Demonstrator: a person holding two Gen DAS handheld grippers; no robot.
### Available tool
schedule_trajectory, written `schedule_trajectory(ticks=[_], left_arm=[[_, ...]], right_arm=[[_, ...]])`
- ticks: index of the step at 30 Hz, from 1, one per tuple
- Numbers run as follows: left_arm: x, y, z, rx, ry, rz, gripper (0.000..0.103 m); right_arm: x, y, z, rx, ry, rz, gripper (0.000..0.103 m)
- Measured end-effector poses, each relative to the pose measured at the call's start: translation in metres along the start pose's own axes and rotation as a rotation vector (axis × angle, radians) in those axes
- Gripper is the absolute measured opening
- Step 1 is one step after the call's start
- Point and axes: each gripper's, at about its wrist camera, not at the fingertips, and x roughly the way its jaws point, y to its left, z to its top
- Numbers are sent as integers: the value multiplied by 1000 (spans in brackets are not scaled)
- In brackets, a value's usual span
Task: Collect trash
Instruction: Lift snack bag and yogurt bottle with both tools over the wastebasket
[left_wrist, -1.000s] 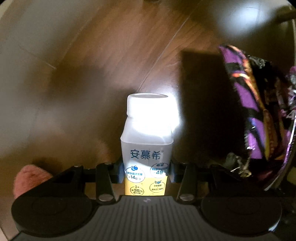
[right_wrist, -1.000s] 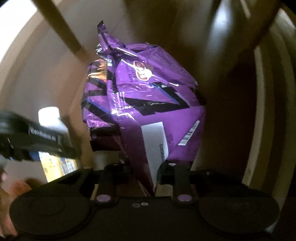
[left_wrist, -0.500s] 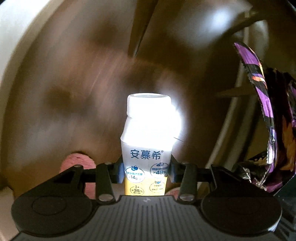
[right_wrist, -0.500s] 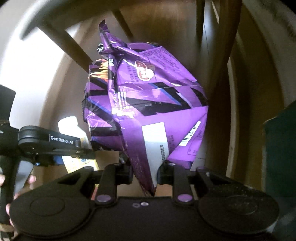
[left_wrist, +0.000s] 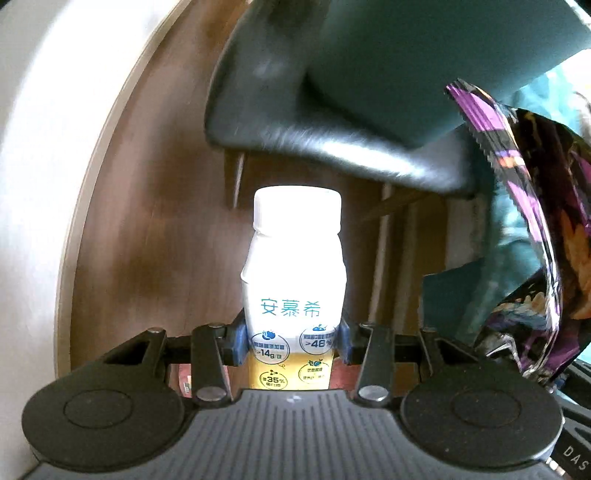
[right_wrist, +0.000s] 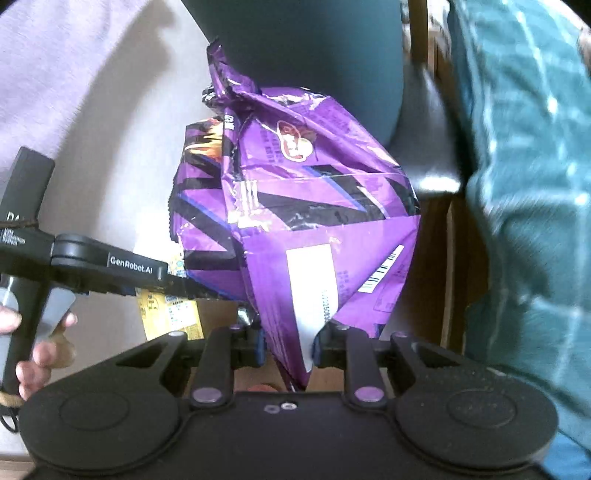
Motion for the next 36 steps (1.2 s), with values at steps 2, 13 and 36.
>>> schedule_trajectory(ticks=[2, 13, 36], left_arm=[[-28, -3, 9, 41, -18, -11, 43], [-169, -28, 58, 154, -195, -98, 43], [-229, -115, 237, 200, -341, -77, 44]], right_arm=[[-28, 9, 10, 3, -16, 2, 21], [-133, 57, 100, -3, -129, 26, 21], [-119, 17, 262, 102, -203, -33, 21]])
